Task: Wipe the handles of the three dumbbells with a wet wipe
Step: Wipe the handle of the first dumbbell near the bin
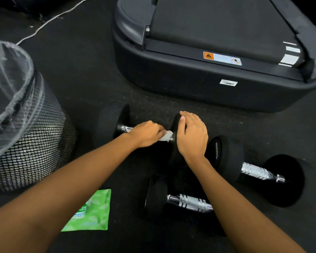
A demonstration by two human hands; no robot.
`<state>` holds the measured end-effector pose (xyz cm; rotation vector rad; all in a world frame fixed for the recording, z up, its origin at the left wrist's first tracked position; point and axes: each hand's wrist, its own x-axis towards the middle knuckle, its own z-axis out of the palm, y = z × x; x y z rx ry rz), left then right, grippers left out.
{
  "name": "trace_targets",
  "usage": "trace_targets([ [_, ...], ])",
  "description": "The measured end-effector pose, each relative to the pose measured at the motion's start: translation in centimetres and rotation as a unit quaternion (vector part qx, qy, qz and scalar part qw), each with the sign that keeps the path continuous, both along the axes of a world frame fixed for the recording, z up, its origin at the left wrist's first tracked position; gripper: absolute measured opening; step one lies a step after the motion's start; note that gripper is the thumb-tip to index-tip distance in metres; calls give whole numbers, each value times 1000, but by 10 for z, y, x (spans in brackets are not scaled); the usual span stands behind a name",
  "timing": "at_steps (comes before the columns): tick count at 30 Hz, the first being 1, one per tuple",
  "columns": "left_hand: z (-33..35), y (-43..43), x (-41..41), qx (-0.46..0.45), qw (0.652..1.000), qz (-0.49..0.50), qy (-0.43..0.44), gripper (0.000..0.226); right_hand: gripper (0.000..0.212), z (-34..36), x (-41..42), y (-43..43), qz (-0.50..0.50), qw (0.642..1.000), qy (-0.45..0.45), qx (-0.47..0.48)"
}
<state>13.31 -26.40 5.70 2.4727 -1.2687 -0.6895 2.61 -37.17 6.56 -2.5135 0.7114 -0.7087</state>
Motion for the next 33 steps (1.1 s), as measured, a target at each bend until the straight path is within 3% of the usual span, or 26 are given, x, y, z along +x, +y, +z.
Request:
trace_targets([
  [4, 2, -12, -9, 17, 1000, -4, 1, 31, 38, 1, 0, -1, -2, 1000, 0, 2],
  [9, -7, 8, -4, -55, 997, -45, -16, 34, 38, 1, 0, 0, -3, 1000, -2, 2],
  [15, 1, -12, -11, 34, 998, 1, -46, 34, 39, 2, 0, 0, -1, 1000, -1, 1],
  [20, -8, 6, -13, -75, 994, -45, -63, 29, 40, 1, 0, 0, -2, 1000, 0, 7],
  [24, -14, 15, -14, -135, 983, -64, -106, 38, 40, 0, 0, 0, -3, 1000, 2, 2],
  [29, -17, 9, -26, -156, 961, -65, -218, 32, 40, 2, 1, -1, 0, 1000, 5, 4],
  [33, -14, 14, -23, -168, 947, -99, -254, 30, 38, 1, 1, -2, 0, 1000, 9, 9],
])
